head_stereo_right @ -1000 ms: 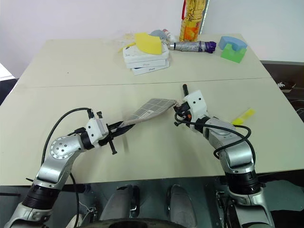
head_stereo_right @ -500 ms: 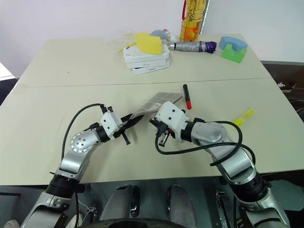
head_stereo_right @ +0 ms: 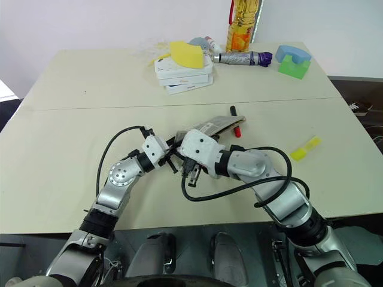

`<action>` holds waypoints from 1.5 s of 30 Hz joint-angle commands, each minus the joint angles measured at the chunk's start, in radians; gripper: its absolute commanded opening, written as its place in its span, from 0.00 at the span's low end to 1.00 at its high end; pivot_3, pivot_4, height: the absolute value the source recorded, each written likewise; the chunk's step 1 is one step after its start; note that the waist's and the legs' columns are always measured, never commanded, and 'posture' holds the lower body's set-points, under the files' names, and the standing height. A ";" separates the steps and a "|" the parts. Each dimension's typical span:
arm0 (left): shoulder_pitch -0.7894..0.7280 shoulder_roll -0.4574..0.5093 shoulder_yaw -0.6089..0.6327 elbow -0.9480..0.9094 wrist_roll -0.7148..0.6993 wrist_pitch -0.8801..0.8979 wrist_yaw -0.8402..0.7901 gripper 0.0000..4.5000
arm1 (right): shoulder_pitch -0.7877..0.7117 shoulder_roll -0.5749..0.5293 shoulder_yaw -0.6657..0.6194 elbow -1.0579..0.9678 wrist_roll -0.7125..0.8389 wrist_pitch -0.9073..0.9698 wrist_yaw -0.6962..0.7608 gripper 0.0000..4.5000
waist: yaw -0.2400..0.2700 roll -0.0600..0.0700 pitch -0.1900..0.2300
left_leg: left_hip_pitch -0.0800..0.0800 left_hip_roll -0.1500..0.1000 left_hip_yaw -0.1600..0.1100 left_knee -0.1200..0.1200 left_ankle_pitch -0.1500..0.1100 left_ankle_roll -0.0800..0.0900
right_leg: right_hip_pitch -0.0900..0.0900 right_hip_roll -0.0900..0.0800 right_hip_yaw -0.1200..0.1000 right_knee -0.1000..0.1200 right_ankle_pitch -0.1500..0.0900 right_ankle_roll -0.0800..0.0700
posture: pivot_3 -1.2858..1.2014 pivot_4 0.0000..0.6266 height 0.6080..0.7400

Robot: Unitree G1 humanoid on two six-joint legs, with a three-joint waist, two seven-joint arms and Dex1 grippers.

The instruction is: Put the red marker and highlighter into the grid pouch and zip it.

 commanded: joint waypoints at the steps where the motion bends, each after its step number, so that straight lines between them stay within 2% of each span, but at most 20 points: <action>1: -0.010 -0.006 -0.027 -0.008 -0.008 -0.038 -0.022 0.00 | -0.030 0.024 0.010 -0.029 0.011 -0.009 0.014 0.02 | 0.001 0.000 0.000 | 0.000 0.000 0.000 0.000 0.000 0.000 | 0.000 0.000 0.000 0.000 0.000 0.000 | 0.52 0.24 1.00; 6: 0.024 0.033 -0.044 -0.027 -0.027 -0.068 -0.094 0.00 | -0.023 -0.008 -0.020 -0.037 0.023 0.005 0.040 0.02 | 0.000 0.000 0.000 | 0.000 0.000 0.000 0.000 0.000 0.000 | 0.000 0.000 0.000 0.000 0.000 0.000 | 0.52 0.24 1.00; 14: 0.029 0.078 -0.041 -0.036 -0.047 -0.112 -0.153 0.00 | 0.032 -0.123 -0.073 -0.067 0.057 0.003 0.125 0.02 | 0.000 0.000 0.000 | 0.000 0.000 0.000 0.000 0.000 0.000 | 0.000 0.000 0.000 0.000 0.000 0.000 | 0.52 0.24 1.00; 21: 0.032 0.065 -0.018 -0.040 -0.057 -0.083 -0.127 0.00 | 0.029 -0.103 -0.079 -0.082 0.091 0.028 0.113 0.02 | 0.000 0.000 0.000 | 0.000 0.000 -0.001 0.000 0.000 0.000 | 0.000 0.000 0.000 0.000 0.000 0.000 | 0.52 0.24 1.00; 24: 0.033 0.068 0.004 -0.050 -0.065 -0.064 -0.101 0.00 | 0.031 -0.101 -0.099 -0.092 0.115 0.053 0.108 0.31 | 0.000 0.000 0.000 | 0.000 0.000 -0.001 0.000 0.000 0.000 | 0.000 0.000 0.000 0.000 0.000 0.000 | 0.52 0.24 1.00; 27: 0.040 0.077 0.037 -0.080 -0.100 0.011 -0.081 0.00 | 0.040 -0.108 -0.135 -0.102 0.119 0.056 0.090 0.66 | 0.000 0.000 0.000 | 0.000 0.000 -0.001 0.000 0.000 0.000 | 0.000 0.000 0.000 0.000 0.000 0.000 | 0.52 0.24 1.00; 29: 0.055 0.100 0.071 -0.106 -0.131 0.079 -0.076 0.00 | 0.073 -0.109 -0.226 -0.103 0.146 0.065 0.072 0.87 | 0.000 0.000 0.000 | 0.000 0.000 -0.001 0.000 0.000 0.000 | 0.000 0.000 0.000 0.000 0.000 0.000 | 0.52 0.24 1.00; 35: 0.088 0.151 0.156 -0.118 -0.237 0.120 -0.122 0.00 | 0.162 -0.088 -0.451 -0.018 0.191 0.098 -0.007 0.87 | 0.000 0.000 0.000 | 0.000 0.000 -0.001 0.000 0.000 0.000 | 0.001 0.000 -0.001 0.000 0.000 0.000 | 0.52 0.24 1.00; 37: 0.077 0.159 0.186 -0.081 -0.245 0.094 -0.120 0.00 | 0.163 -0.072 -0.469 0.049 0.164 0.122 -0.068 0.87 | 0.000 0.000 0.000 | 0.000 0.000 -0.001 0.000 0.000 0.000 | 0.001 0.000 -0.001 0.000 0.000 0.000 | 0.52 0.24 1.00; 41: 0.057 0.141 0.220 -0.027 -0.238 0.001 -0.106 0.00 | 0.103 0.053 -0.481 0.235 0.096 0.174 -0.259 0.87 | -0.001 0.000 0.000 | 0.001 0.000 0.000 0.000 0.000 0.000 | 0.001 0.000 0.000 0.000 0.000 -0.001 | 0.52 0.24 1.00; 45: 0.053 0.129 0.216 -0.018 -0.244 -0.025 -0.123 0.00 | 0.038 0.168 -0.496 0.389 0.059 0.140 -0.380 0.87 | -0.001 0.000 0.000 | 0.000 0.000 0.003 0.000 0.000 0.000 | 0.000 0.000 0.000 0.000 0.000 0.000 | 0.52 0.24 1.00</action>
